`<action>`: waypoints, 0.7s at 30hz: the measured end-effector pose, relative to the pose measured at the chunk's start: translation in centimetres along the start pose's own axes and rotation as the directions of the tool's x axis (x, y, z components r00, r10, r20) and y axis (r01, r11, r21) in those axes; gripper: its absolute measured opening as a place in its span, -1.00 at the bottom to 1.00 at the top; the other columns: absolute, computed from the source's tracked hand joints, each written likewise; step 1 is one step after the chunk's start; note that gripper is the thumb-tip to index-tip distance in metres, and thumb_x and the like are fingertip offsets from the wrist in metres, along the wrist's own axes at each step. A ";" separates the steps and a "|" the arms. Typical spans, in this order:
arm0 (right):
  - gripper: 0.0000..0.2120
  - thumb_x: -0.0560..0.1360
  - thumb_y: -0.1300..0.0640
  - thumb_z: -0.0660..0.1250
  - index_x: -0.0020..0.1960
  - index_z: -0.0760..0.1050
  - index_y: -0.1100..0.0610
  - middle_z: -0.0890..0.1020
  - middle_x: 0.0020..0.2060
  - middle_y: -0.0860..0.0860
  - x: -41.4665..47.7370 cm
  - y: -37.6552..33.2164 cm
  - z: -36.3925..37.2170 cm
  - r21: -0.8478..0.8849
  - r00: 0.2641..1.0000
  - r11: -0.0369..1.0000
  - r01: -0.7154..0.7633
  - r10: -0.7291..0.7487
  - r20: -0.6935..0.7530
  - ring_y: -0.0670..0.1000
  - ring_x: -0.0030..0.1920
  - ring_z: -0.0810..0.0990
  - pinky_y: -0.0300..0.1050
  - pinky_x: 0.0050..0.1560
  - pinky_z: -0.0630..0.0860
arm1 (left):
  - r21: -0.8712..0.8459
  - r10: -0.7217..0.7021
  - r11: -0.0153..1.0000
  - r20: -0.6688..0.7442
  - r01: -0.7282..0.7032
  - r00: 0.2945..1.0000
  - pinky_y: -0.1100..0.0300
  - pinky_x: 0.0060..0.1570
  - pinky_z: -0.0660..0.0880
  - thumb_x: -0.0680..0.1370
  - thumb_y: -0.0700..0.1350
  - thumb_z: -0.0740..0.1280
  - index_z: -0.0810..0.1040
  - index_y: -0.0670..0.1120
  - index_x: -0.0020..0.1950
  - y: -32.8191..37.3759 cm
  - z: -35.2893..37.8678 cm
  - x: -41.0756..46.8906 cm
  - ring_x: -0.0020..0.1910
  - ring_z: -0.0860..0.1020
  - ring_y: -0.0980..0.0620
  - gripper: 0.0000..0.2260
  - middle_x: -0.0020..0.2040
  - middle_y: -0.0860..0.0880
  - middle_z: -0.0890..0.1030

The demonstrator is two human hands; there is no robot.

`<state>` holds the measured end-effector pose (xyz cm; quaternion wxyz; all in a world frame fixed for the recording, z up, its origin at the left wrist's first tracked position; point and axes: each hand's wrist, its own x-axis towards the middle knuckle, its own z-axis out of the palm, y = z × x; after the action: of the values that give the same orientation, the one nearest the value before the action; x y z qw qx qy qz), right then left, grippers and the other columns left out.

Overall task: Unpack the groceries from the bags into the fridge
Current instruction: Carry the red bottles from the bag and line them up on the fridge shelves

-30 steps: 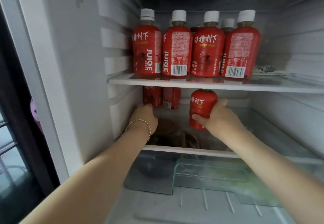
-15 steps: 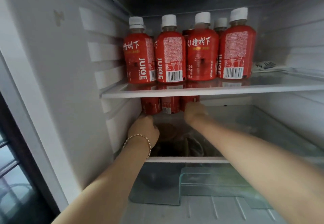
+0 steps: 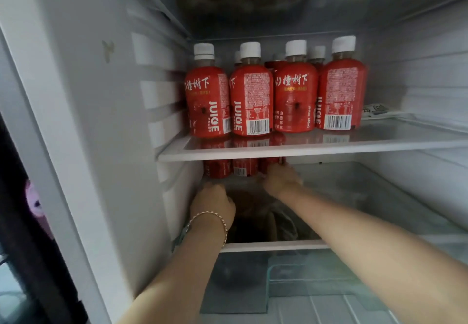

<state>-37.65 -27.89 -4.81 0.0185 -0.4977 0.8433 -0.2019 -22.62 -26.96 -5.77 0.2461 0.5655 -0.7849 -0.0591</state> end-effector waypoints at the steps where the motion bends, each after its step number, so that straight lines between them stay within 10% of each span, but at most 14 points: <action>1: -0.74 0.51 -0.02 0.25 0.11 0.51 0.10 0.57 0.11 0.09 -0.9 0.5 -0.5 0.022 0.999 0.999 0.041 -0.041 0.028 0.10 0.13 0.54 0.04 0.14 0.52 | 0.012 0.012 1.000 -0.005 -0.012 1.000 0.14 0.01 0.47 0.56 -0.20 0.18 0.55 -0.19 0.08 0.1 -0.2 0.0 0.04 0.54 -0.07 -0.80 0.11 -0.13 0.55; 9: -0.87 0.52 0.10 0.22 -0.14 0.51 0.10 0.61 -0.12 0.05 -9.5 3.1 -3.9 0.182 0.941 0.934 0.307 -0.326 0.088 0.08 -0.04 0.60 -0.05 -0.04 0.54 | 0.335 0.197 0.922 0.022 -0.193 0.980 0.07 0.10 0.43 0.56 -0.19 0.17 0.46 -0.12 0.24 2.7 -3.6 -3.4 0.19 0.45 -0.09 -0.73 0.22 -0.09 0.47; 13: -0.84 0.52 0.09 0.24 -0.02 0.57 0.11 0.63 -0.05 0.04 -11.7 3.7 -5.8 0.243 0.884 0.868 0.434 -0.462 0.073 0.06 -0.04 0.60 -0.03 0.01 0.56 | 0.384 0.069 0.919 0.072 -0.092 0.995 0.07 0.07 0.47 0.56 -0.12 0.18 0.49 -0.09 0.19 5.1 -5.5 -7.2 0.16 0.52 -0.12 -0.76 0.18 -0.10 0.55; 21: -0.82 0.54 0.03 0.21 0.02 0.54 0.05 0.62 -0.02 0.01 -21.8 0.4 -8.1 0.151 0.420 0.466 0.872 -0.870 0.259 0.06 -0.02 0.57 -0.12 -0.11 0.46 | 0.507 -0.357 0.834 0.195 0.218 0.913 0.15 0.06 0.44 0.60 -0.04 0.17 0.52 -0.16 0.18 2.9 -11.9 -20.9 0.16 0.53 -0.08 -0.71 0.18 -0.11 0.56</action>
<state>-28.83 -6.63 -1.23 0.0374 -0.8858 0.4514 -0.1014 -14.75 -4.53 -1.01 -0.0261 0.7067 -0.7068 0.0184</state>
